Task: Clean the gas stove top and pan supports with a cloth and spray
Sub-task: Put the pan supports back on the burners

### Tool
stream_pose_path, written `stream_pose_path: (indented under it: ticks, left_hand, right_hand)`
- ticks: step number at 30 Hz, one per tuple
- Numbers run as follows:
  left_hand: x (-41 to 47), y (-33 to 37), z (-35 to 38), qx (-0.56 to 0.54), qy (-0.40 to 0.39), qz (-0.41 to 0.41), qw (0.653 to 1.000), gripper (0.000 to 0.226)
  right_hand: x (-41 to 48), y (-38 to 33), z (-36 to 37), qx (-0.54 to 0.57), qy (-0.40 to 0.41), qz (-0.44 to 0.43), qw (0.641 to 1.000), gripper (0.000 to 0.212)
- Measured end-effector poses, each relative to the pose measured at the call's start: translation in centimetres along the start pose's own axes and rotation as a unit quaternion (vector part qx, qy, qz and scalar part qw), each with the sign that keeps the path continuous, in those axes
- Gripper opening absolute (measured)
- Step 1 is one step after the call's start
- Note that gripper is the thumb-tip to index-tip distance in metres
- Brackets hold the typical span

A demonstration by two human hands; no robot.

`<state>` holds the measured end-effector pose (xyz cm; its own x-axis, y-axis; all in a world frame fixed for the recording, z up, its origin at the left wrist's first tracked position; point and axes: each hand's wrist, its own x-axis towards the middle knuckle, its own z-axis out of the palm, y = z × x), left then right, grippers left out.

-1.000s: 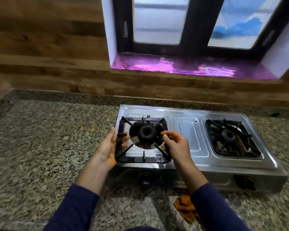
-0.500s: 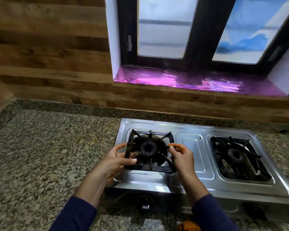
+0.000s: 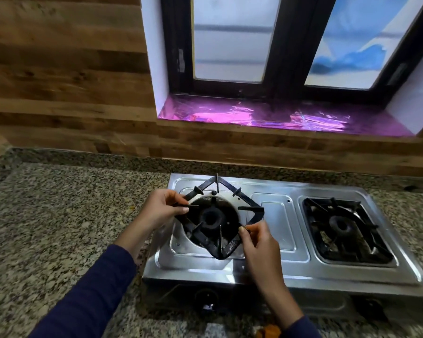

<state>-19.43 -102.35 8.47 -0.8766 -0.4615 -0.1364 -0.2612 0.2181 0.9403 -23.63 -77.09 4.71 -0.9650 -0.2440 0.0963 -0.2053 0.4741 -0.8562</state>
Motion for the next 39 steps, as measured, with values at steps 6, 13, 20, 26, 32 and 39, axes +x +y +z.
stream_pose_path:
  ticks: [6,13,20,26,32,39]
  left_hand:
    - [3.2,1.6,1.2,0.106,-0.047,0.062,0.991,0.025]
    - [5.5,1.0,0.9,0.136,-0.117,0.047,0.983,0.020]
    - [7.0,-0.3,0.1,0.190,-0.150,0.085,0.966,0.019]
    - [9.0,-1.5,-0.6,0.229,-0.160,0.105,0.954,0.026]
    - [10.4,-1.3,-1.2,0.305,-0.155,0.148,0.928,0.015]
    - [9.6,-1.8,-1.0,0.322,-0.115,0.173,0.924,0.012]
  right_hand:
    - [-2.4,-0.2,0.8,-0.056,0.009,0.004,0.998,0.017]
    - [-3.6,-1.5,2.7,-0.104,0.028,0.031,0.994,0.016]
    - [-4.5,-3.1,4.7,-0.132,0.047,0.059,0.988,0.016]
    - [-4.5,-3.9,7.0,-0.155,0.047,0.088,0.983,0.019]
    - [-4.3,-4.5,8.7,-0.187,0.054,0.099,0.976,0.023]
    - [-4.9,-4.8,8.6,-0.196,0.046,0.104,0.974,0.020]
